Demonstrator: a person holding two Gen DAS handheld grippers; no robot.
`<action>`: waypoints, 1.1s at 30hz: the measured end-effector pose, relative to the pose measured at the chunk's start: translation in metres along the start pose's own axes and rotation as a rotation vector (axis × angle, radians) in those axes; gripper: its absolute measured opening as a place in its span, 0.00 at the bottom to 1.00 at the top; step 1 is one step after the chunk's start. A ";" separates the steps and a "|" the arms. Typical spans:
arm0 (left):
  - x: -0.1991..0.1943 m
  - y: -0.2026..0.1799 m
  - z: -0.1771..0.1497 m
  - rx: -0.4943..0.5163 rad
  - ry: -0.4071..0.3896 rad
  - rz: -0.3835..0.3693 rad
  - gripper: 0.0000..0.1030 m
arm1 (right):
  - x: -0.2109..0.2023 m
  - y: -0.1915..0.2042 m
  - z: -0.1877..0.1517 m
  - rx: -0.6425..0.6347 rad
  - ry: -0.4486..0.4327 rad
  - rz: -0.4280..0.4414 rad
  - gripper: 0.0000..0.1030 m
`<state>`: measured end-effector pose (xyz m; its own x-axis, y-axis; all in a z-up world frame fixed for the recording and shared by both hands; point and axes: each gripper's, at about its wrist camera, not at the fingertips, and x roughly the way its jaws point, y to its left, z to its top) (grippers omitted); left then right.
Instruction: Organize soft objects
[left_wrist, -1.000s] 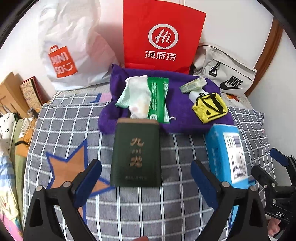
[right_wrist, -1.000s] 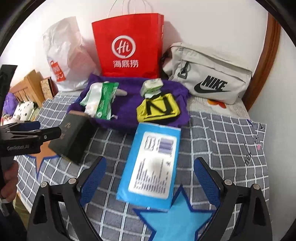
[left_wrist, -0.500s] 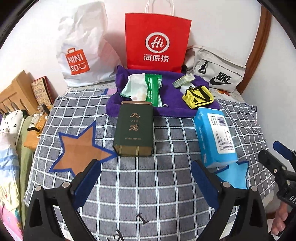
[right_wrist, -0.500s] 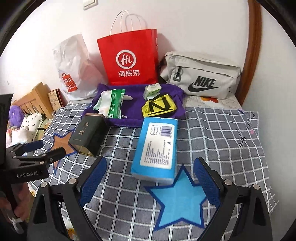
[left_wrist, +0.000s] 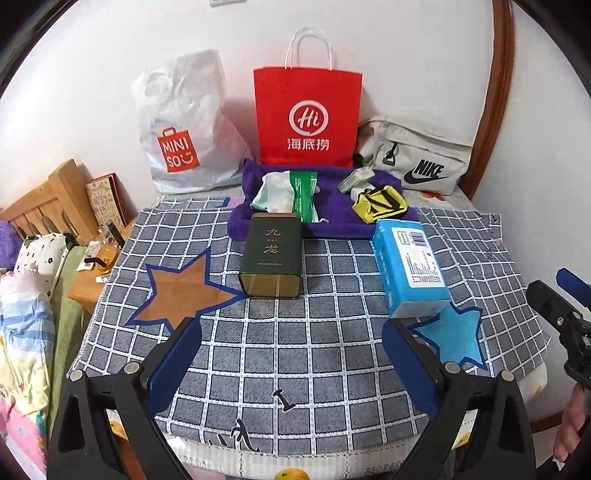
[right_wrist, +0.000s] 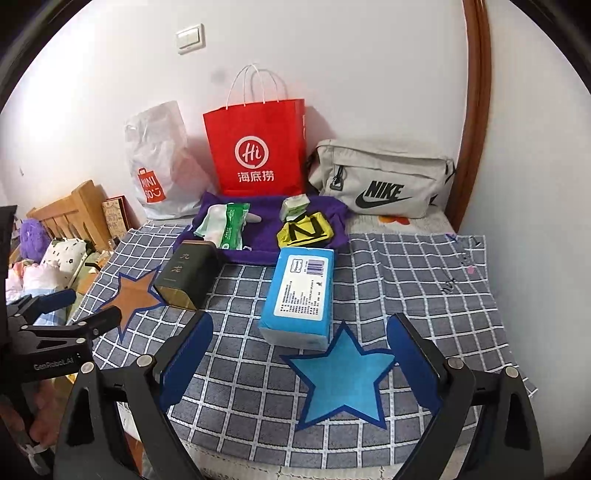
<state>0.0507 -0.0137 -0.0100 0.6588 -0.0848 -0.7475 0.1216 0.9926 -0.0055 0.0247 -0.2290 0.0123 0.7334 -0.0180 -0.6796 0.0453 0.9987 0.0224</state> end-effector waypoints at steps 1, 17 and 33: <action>-0.005 0.000 -0.002 -0.001 -0.010 0.001 0.96 | -0.002 0.000 -0.001 -0.001 -0.004 0.002 0.91; -0.035 -0.010 -0.019 -0.008 -0.088 -0.006 0.96 | -0.033 -0.001 -0.020 -0.002 -0.042 0.008 0.91; -0.039 -0.014 -0.022 -0.011 -0.094 0.002 0.96 | -0.041 -0.003 -0.027 -0.005 -0.050 0.011 0.91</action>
<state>0.0068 -0.0226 0.0042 0.7260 -0.0902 -0.6818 0.1126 0.9936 -0.0115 -0.0241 -0.2297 0.0202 0.7668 -0.0092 -0.6418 0.0337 0.9991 0.0259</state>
